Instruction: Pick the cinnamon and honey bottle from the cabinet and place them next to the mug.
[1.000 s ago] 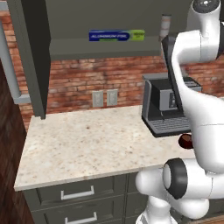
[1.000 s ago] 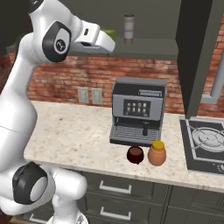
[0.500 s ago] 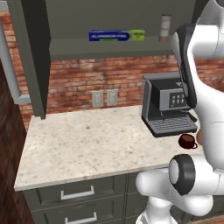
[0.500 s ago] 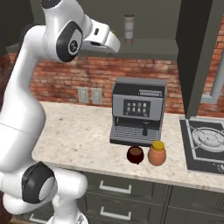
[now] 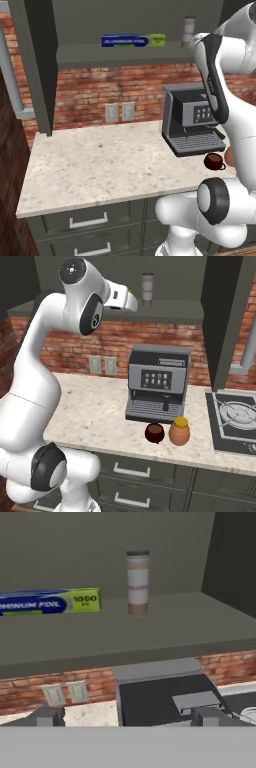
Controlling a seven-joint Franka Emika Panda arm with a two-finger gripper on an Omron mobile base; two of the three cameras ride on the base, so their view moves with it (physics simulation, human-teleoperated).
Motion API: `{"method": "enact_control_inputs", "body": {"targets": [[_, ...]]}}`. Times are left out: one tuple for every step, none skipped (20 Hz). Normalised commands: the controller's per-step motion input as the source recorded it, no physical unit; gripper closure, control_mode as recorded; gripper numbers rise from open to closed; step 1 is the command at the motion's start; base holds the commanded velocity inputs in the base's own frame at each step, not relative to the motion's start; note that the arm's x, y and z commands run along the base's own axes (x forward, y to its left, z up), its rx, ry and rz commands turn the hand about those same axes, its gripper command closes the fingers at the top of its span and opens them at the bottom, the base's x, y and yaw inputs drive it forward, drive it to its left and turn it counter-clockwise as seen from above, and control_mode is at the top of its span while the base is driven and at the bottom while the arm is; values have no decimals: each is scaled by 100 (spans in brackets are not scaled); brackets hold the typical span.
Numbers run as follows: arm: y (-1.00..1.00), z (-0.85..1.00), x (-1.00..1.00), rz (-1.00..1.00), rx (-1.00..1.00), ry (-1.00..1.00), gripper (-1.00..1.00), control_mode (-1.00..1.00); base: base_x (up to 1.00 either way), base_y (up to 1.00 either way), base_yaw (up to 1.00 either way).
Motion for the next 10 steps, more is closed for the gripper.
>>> {"method": "enact_control_inputs", "body": {"targets": [[1,36,11,8,1,0,-100,-100,0,0,0],[0,42,24,7,1,0,-100,-100,0,0,0],[0,42,28,4,1,3,-100,-100,0,0,0],[0,41,36,2,1,9,-100,-100,0,0,0],[0,25,44,1,0,9,-100,-100,0,0,0],[0,0,56,0,0,7,-100,-100,0,0,0],[-3,0,68,0,0,4,-100,-100,0,0,0],[-4,-9,76,0,0,1,-100,-100,0,0,0],[0,-14,84,0,0,0,-100,-100,0,0,0],[0,-13,85,0,0,0,-100,-100,0,0,0]]}}
